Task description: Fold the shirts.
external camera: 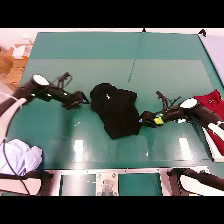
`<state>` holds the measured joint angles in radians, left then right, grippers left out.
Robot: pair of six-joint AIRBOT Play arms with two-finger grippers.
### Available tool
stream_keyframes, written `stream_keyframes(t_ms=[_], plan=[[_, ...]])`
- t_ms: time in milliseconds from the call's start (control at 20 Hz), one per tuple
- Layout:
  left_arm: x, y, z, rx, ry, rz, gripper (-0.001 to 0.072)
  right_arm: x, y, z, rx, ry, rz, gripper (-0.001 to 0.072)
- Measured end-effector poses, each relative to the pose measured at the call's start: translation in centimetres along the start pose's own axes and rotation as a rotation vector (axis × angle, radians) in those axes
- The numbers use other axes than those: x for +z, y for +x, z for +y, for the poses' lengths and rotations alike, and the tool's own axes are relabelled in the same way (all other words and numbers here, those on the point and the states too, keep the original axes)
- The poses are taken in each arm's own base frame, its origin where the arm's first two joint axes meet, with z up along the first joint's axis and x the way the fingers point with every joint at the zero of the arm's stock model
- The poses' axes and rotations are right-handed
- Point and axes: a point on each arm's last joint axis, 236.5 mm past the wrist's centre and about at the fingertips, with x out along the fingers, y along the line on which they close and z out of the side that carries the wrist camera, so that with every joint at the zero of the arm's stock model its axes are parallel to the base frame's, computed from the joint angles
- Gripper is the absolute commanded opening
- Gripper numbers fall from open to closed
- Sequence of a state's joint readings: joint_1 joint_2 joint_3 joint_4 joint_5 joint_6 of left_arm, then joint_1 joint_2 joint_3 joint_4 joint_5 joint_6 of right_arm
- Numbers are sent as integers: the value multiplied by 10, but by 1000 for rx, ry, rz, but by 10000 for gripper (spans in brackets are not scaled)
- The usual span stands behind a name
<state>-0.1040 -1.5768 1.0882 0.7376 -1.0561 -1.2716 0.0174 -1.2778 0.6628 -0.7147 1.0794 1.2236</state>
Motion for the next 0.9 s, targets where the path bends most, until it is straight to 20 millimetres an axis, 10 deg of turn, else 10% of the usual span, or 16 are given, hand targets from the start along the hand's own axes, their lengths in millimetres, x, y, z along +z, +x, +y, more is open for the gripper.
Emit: stream_keyframes(t_ms=[100,250,600,900], plan=[[-7,24,-8,-38,5,25,697,2,8,2,19,2,5,252],[-4,45,-15,-63,13,6,45,5,13,4,35,2,6,14],[23,34,-62,-171,89,-69,25,22,-1,20,69,-36,-20,12],[49,-98,-201,-310,423,-284,25,86,-128,120,150,-301,-267,12]])
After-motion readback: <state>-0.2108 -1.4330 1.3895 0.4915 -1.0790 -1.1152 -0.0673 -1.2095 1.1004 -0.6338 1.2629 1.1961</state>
